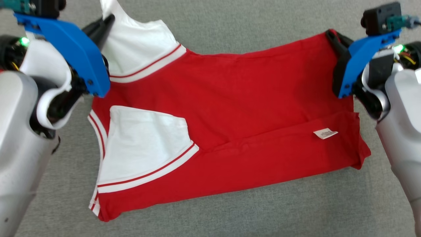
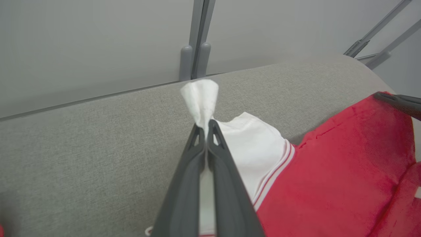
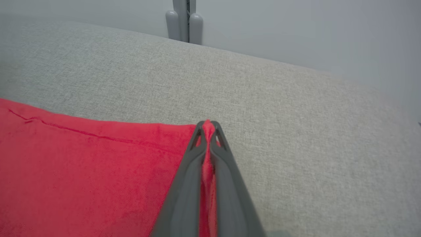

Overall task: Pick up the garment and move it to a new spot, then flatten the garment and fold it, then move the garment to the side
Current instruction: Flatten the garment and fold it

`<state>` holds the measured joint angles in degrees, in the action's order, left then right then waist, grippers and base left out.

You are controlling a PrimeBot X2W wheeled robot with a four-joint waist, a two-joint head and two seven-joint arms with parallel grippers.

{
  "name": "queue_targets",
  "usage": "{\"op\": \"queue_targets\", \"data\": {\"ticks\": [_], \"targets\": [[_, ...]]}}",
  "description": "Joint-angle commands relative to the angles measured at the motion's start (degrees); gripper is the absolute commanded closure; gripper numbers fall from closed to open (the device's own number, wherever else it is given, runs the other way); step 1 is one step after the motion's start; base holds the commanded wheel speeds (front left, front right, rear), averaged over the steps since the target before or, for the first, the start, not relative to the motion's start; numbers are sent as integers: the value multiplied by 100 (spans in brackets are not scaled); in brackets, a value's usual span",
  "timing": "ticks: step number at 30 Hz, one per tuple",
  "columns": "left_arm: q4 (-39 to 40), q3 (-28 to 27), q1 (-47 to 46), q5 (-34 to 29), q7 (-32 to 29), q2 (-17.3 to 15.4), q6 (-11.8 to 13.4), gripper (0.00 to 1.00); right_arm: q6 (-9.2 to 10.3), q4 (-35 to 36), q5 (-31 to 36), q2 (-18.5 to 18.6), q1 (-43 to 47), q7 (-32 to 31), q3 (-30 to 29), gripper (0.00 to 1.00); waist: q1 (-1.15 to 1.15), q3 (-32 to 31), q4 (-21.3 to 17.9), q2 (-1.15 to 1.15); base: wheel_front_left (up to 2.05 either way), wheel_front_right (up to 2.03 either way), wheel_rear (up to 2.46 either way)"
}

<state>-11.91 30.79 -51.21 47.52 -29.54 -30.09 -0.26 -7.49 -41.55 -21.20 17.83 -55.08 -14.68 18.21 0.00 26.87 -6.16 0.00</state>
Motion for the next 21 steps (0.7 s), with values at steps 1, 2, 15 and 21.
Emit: {"op": "queue_targets", "data": {"ticks": [1,2,15,21], "targets": [[75,11,114,28,59,-12,-33,100,-1,41,-86,89,138,76,41,100,0,-63,5,0,0,0,0],[159,15,225,56,93,-24,-47,100,-1,91,-171,137,217,157,83,100,0,-126,33,0,0,0,0],[1364,94,2091,370,566,-146,246,100,-1,894,-798,749,1814,596,42,100,0,-931,287,0,0,0,0],[1493,68,2860,501,927,-85,423,100,-1,1186,-850,794,2388,613,-225,100,0,-1069,333,0,0,0,0]]}}
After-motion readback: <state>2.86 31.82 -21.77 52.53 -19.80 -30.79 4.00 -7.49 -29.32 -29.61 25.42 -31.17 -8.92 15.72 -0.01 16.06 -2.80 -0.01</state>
